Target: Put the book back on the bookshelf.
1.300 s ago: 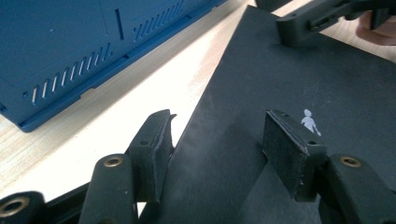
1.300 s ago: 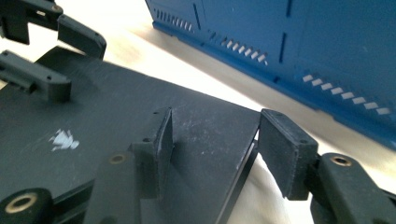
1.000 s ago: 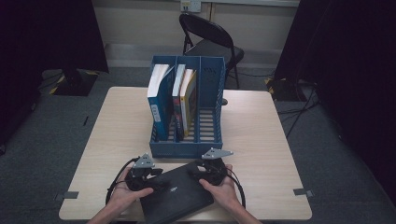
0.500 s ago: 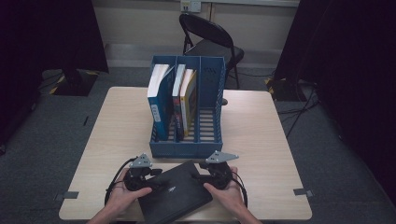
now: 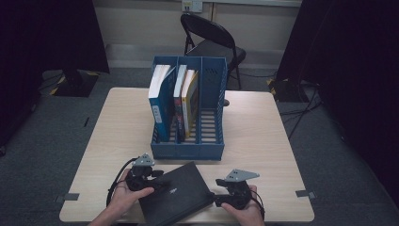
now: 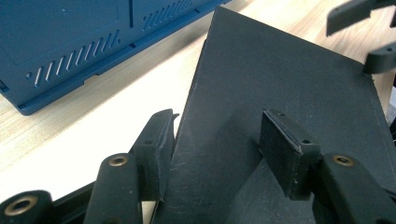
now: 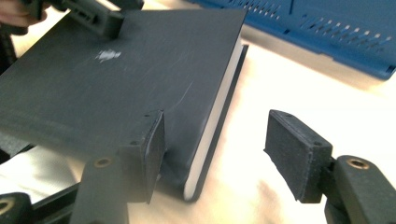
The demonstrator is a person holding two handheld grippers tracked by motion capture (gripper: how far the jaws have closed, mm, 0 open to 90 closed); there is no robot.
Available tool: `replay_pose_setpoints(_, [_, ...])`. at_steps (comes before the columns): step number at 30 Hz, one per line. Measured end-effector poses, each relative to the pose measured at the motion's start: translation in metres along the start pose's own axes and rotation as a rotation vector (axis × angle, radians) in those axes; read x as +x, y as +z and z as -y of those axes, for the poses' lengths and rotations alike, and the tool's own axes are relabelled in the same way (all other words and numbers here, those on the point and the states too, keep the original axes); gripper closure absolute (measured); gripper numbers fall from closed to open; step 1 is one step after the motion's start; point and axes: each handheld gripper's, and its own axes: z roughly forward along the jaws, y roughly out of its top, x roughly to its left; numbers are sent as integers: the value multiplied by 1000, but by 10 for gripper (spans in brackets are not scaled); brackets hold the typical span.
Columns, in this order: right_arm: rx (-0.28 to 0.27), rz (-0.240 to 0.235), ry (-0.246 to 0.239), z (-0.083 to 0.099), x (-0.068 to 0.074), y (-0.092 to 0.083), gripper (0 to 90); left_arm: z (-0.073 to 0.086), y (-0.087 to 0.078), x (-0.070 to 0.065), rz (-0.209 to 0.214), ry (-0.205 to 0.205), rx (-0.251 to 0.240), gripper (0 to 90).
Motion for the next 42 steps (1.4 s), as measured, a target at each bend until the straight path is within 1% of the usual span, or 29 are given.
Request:
replay_pose_setpoints(2, [14,-8,-6,4,3,-1,376,0,0,0,3,-1,0,458])
replay_pose_setpoints(5, [13,-10,-11,7,6,-3,381,0,0,0,3,0,0,459])
replay_pose_setpoints(9, [13,-17,-14,10,7,-5,383,0,0,1,4,1,2,459])
replay_pose_setpoints(11, [24,-19,-23,12,8,-5,390,0,0,1,8,-5,2,459])
replay_pose_setpoints(15, [28,-22,-35,12,8,-5,397,0,1,1,6,-5,-5,465])
replay_pose_setpoints(17, [29,-33,-42,12,8,-5,434,0,1,2,8,-9,-5,467])
replay_pose_setpoints(19, [25,-31,-49,12,10,-5,464,0,0,3,9,-9,-9,470])
replay_pose_setpoints(20, [23,-33,-56,12,10,-5,468,0,0,3,13,-20,-8,471])
replay_pose_setpoints(23, [18,-37,-48,11,6,-3,481,1,-1,6,6,-44,-19,495])
replay_pose_setpoints(25, [18,-36,-46,9,4,-2,481,1,-1,5,5,-44,-19,501])
replay_pose_setpoints(26, [20,-34,-47,9,4,-2,485,2,-2,5,7,-54,-18,502])
replay_pose_setpoints(30, [16,-27,-35,7,0,-1,496,2,-2,5,10,-52,-17,507])
replay_pose_setpoints(33, [7,1,-36,5,-3,-1,523,3,-3,3,17,-53,-6,509])
replay_pose_setpoints(35, [3,15,-22,4,-7,-1,524,4,-3,1,20,-62,-4,508])
replay_pose_setpoints(39, [3,21,-12,1,-13,1,522,4,-3,0,22,-74,1,507])
replay_pose_setpoints(42, [-3,37,-6,-1,-16,3,522,5,-4,-1,25,-79,5,503])
